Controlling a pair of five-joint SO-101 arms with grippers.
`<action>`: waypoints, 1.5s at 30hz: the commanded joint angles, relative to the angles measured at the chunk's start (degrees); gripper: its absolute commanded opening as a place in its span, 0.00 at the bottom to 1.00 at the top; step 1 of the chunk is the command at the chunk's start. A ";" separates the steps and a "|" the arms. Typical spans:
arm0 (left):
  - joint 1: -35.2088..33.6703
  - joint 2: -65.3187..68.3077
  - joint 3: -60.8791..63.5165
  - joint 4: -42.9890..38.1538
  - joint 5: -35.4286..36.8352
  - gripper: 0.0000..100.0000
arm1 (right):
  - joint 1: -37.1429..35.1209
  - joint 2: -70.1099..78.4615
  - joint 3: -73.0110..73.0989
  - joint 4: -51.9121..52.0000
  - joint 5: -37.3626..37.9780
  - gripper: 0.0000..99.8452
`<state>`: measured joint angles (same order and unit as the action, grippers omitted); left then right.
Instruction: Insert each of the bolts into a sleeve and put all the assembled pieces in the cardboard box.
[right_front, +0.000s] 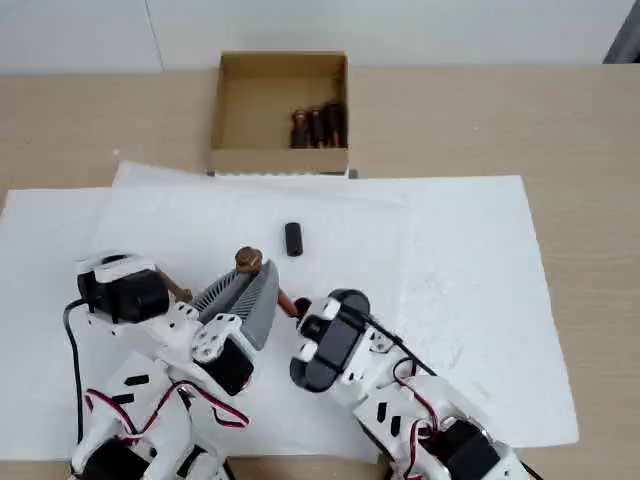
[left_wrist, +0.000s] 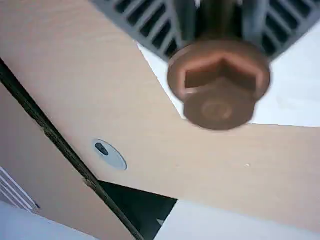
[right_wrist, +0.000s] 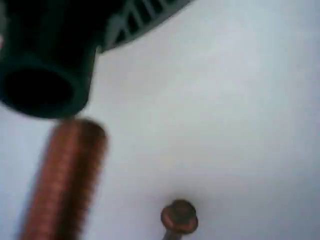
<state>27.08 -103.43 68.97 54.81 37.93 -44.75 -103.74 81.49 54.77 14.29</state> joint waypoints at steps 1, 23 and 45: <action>0.00 -0.44 0.13 -0.35 0.26 0.01 | -1.54 0.04 -0.62 -1.63 1.23 0.00; 0.35 -0.53 9.63 -9.41 0.00 0.01 | -1.45 -0.13 -1.93 -1.89 1.14 0.00; 7.12 -0.35 7.78 6.42 -6.95 0.01 | -1.10 -0.04 -2.37 -6.02 1.23 0.00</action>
<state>33.58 -103.69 76.00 60.88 33.71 -45.71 -103.21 81.67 50.99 15.08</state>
